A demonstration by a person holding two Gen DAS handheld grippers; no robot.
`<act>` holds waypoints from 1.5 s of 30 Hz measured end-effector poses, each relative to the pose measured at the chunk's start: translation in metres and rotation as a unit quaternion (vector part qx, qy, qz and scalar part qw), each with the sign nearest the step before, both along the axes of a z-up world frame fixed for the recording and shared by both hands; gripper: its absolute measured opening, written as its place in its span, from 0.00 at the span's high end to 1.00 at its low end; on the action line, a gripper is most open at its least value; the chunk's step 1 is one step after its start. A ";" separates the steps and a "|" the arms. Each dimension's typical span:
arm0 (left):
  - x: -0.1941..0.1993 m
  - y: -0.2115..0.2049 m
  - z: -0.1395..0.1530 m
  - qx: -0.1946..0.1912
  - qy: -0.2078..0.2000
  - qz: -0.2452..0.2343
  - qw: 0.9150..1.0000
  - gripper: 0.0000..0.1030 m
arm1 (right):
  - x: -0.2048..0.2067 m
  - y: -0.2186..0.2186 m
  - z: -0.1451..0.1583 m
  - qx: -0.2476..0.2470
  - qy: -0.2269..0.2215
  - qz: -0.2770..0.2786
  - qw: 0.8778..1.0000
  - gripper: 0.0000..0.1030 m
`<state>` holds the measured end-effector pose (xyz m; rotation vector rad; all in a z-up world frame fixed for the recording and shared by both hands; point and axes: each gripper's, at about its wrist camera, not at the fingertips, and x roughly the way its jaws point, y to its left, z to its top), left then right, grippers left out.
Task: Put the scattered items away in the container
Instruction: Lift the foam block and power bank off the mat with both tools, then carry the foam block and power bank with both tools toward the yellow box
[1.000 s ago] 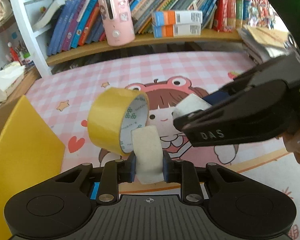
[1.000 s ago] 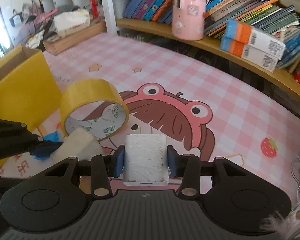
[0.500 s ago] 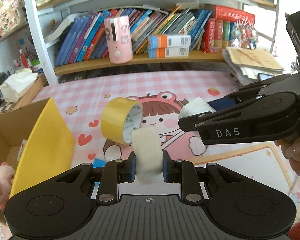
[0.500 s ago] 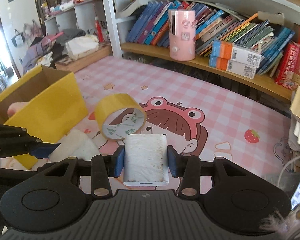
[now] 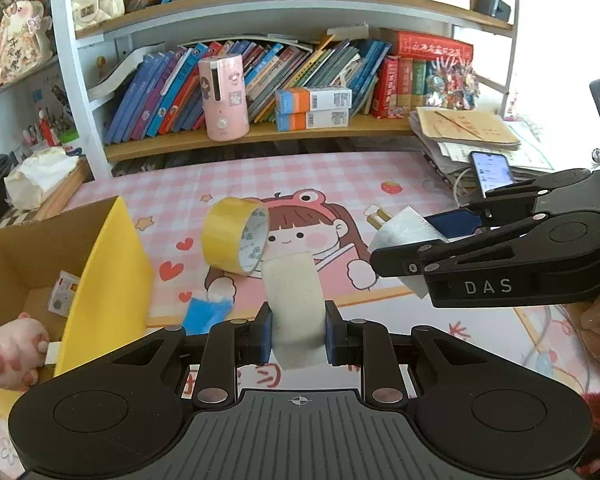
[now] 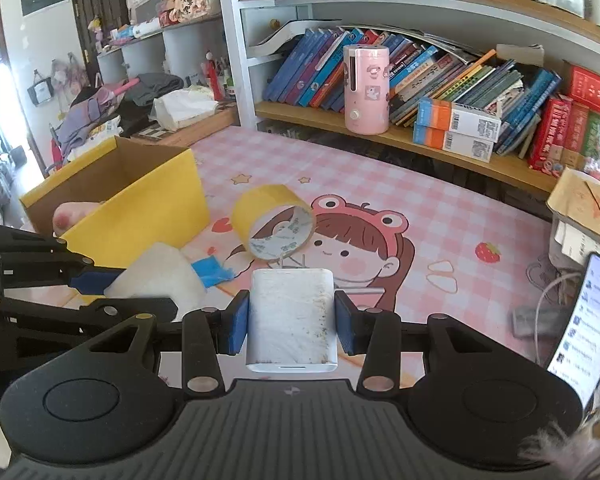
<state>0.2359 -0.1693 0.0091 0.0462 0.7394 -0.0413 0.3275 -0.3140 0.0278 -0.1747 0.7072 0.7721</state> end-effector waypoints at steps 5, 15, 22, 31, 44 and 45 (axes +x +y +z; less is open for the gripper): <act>-0.014 0.006 -0.001 -0.009 0.002 -0.030 1.000 0.78 | -0.023 0.001 -0.003 -0.003 0.013 -0.024 1.000 0.60; -0.059 0.045 0.001 -0.035 -0.012 -0.068 0.997 0.78 | -0.080 0.027 0.001 -0.013 0.006 -0.088 0.996 0.60; -0.095 0.083 0.001 -0.054 -0.010 -0.086 0.995 0.78 | -0.132 0.052 0.008 -0.024 -0.005 -0.122 0.992 0.60; -0.141 0.116 0.004 -0.066 -0.015 -0.107 0.992 0.78 | -0.195 0.080 0.008 -0.020 -0.006 -0.152 0.988 0.60; -0.196 0.151 0.005 -0.067 -0.010 -0.089 0.994 0.79 | -0.251 0.116 0.007 -0.021 0.002 -0.129 0.991 0.60; -0.199 0.152 0.004 -0.067 -0.008 -0.086 0.994 0.79 | -0.253 0.117 0.006 -0.021 0.003 -0.127 0.992 0.60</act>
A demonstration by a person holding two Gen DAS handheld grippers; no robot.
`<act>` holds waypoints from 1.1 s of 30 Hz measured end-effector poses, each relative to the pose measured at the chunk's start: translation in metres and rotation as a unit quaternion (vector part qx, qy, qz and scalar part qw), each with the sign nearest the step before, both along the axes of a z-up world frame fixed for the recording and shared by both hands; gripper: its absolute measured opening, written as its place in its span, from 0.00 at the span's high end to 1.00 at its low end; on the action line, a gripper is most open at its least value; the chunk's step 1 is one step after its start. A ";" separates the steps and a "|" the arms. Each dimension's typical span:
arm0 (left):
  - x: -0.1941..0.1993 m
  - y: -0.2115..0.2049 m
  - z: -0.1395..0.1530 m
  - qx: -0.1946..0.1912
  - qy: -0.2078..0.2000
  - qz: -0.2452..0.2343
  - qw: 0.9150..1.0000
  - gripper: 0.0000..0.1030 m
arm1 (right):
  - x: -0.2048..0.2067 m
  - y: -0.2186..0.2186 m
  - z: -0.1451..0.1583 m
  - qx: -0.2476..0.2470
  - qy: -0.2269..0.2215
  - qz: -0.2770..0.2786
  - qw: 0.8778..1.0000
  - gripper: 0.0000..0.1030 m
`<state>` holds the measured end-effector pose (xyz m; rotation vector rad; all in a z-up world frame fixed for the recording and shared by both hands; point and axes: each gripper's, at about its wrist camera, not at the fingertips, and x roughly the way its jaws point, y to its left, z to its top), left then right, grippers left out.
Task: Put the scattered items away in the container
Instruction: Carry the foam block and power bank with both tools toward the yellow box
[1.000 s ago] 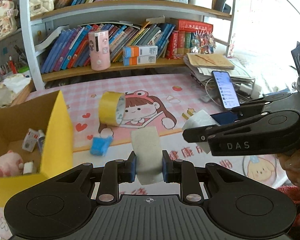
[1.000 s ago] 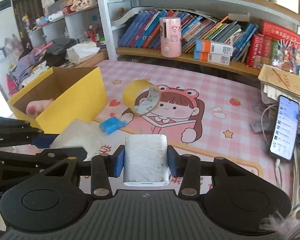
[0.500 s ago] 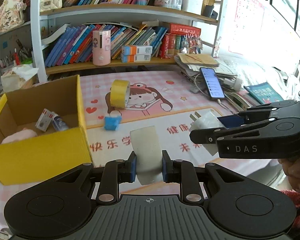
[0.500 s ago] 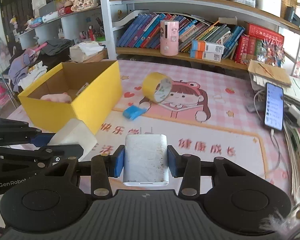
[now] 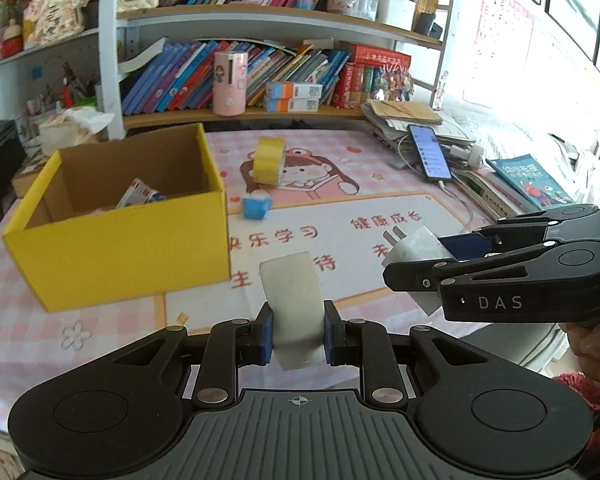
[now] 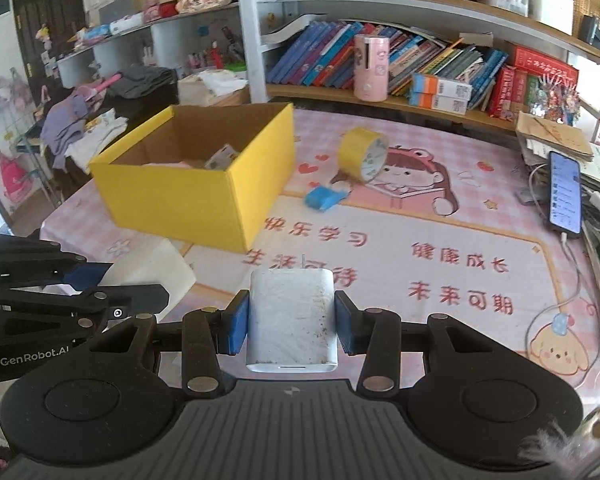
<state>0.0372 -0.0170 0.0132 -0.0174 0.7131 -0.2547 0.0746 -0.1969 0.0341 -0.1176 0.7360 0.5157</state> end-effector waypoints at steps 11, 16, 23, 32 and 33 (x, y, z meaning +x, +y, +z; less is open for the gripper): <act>-0.016 0.013 -0.002 -0.002 0.006 0.013 1.000 0.79 | -0.019 0.016 -0.003 -0.001 0.011 0.026 1.000 0.60; -0.017 0.018 -0.002 -0.004 0.005 0.017 1.000 0.79 | -0.022 0.027 -0.004 -0.005 0.012 0.046 0.999 0.60; -0.020 0.029 -0.004 -0.006 0.006 0.021 1.000 0.79 | -0.022 0.038 -0.005 -0.009 0.017 0.056 0.998 0.60; -0.027 0.051 -0.007 -0.008 0.011 0.043 0.999 0.79 | -0.023 0.066 -0.009 -0.013 0.023 0.087 0.996 0.60; -0.027 0.054 -0.007 -0.008 0.011 0.046 0.999 0.79 | -0.023 0.069 -0.009 -0.013 0.023 0.091 0.996 0.60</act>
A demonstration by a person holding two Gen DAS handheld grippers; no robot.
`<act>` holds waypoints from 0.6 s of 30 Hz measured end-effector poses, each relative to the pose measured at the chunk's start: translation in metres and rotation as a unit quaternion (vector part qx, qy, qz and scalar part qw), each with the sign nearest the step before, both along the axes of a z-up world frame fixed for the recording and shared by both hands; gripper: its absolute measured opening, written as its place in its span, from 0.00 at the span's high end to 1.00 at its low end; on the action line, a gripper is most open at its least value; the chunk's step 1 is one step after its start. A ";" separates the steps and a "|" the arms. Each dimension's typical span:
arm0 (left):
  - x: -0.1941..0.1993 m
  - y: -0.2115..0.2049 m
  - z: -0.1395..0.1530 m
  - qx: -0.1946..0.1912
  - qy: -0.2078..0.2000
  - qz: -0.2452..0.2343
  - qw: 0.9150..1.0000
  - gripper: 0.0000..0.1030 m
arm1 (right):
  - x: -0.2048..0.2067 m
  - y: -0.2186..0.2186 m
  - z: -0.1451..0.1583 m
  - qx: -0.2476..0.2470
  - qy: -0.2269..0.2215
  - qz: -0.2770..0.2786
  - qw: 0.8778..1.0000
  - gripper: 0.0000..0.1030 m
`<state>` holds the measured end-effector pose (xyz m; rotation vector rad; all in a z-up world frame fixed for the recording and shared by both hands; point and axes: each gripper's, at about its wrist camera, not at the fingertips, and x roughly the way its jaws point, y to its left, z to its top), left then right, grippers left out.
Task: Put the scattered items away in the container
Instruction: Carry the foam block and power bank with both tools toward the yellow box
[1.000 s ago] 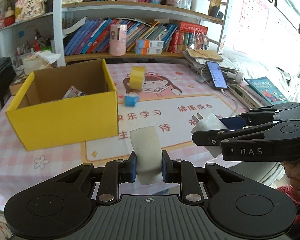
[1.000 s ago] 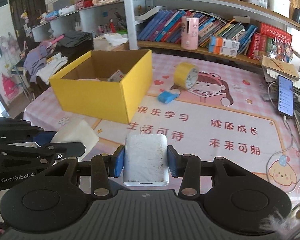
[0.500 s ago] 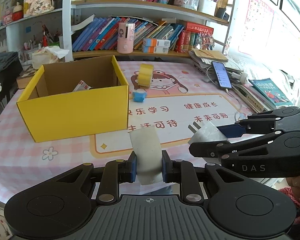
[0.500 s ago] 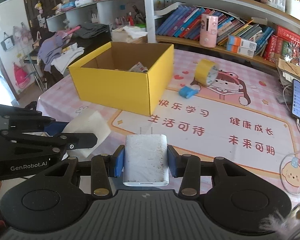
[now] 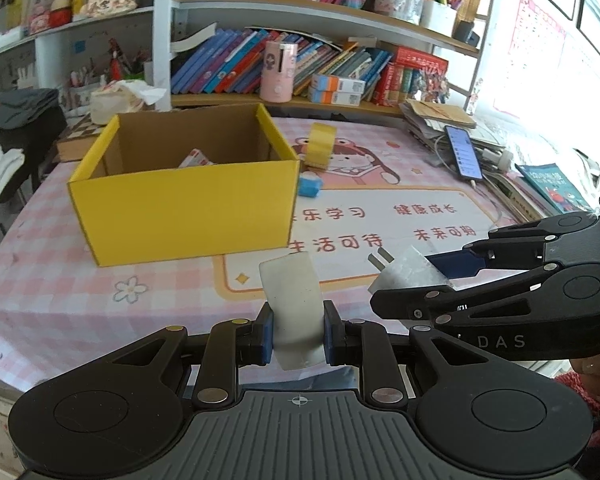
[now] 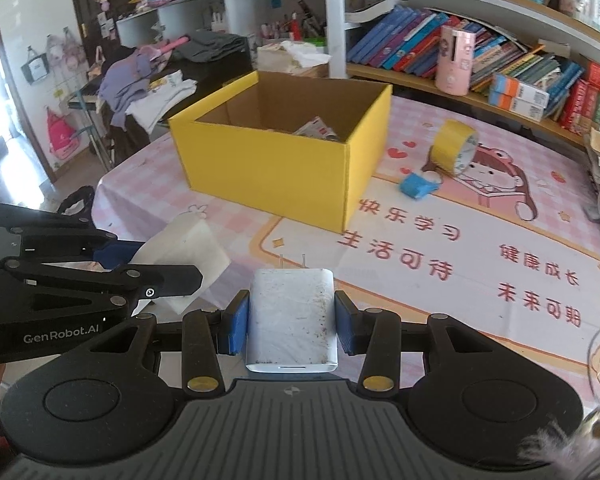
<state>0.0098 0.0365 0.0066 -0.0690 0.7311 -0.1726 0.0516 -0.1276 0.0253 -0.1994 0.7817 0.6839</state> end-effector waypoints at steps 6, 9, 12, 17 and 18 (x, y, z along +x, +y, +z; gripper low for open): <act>-0.004 0.012 0.000 -0.003 0.000 0.016 1.000 0.79 | 0.001 0.012 0.000 -0.001 0.001 0.012 1.000 0.60; -0.006 0.017 0.001 -0.004 -0.005 0.026 1.000 0.79 | 0.001 0.019 0.000 -0.002 0.000 0.020 1.000 0.60; -0.009 0.024 -0.001 -0.004 -0.003 0.036 0.999 0.79 | 0.001 0.026 -0.001 -0.003 0.000 0.030 1.000 0.60; -0.015 0.038 -0.001 -0.006 -0.002 0.058 0.998 0.79 | 0.000 0.042 -0.003 -0.007 0.004 0.053 0.999 0.60; -0.016 0.041 -0.001 -0.007 -0.002 0.063 0.998 0.79 | 0.000 0.045 -0.003 -0.007 0.002 0.057 0.998 0.60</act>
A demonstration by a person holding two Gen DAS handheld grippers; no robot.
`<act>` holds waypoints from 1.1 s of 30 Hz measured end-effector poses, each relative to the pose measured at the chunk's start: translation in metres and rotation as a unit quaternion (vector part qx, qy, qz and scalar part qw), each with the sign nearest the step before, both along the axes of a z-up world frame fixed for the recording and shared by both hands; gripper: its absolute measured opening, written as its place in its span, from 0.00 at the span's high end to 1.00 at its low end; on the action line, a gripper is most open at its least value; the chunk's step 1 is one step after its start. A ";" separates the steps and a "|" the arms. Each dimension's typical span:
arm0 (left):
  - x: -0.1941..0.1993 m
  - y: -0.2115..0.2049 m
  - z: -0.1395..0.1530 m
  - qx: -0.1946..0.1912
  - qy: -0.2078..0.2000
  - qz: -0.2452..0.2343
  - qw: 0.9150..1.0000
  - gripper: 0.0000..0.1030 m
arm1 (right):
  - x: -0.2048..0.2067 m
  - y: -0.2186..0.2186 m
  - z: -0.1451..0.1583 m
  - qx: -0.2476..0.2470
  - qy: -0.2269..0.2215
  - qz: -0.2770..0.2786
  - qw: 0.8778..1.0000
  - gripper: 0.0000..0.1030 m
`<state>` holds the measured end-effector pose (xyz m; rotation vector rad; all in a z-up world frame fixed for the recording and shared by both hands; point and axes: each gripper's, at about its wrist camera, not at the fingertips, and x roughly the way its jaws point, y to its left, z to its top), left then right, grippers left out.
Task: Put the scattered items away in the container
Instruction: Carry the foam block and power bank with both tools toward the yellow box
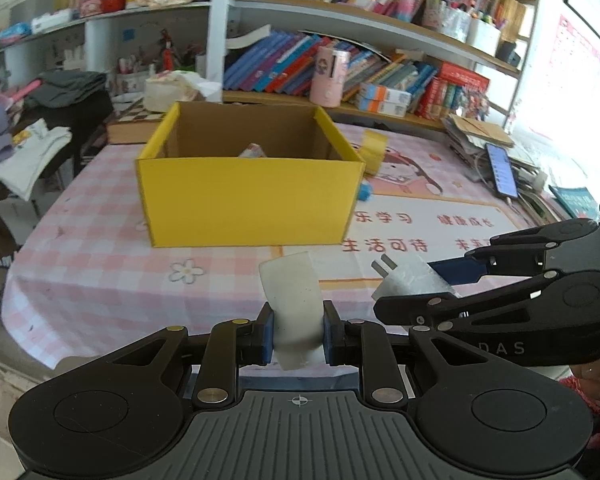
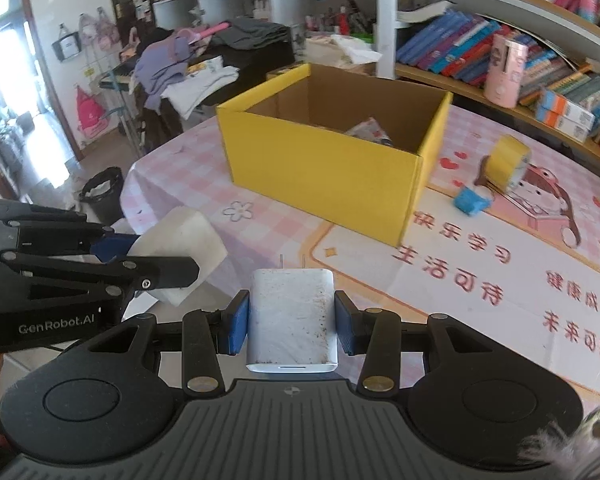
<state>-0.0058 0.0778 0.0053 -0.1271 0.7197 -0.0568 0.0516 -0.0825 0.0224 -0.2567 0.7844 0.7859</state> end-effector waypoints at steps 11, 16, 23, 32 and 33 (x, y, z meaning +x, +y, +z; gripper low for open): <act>0.007 0.018 0.008 -0.003 -0.019 0.021 1.000 0.79 | 0.011 0.020 0.011 0.001 -0.022 0.011 1.000 0.60; 0.018 0.024 0.017 0.002 -0.031 0.030 0.999 0.79 | 0.021 0.025 0.018 0.014 -0.033 0.011 0.999 0.60; 0.040 0.026 0.033 0.022 -0.054 0.024 0.998 0.79 | 0.045 0.029 0.033 0.038 -0.055 0.006 0.998 0.60; 0.096 0.031 0.053 0.037 -0.091 0.038 0.994 0.79 | 0.100 0.040 0.060 0.069 -0.107 0.005 0.992 0.60; 0.103 0.031 0.056 0.043 -0.093 0.038 0.994 0.79 | 0.109 0.042 0.061 0.071 -0.111 0.005 0.991 0.60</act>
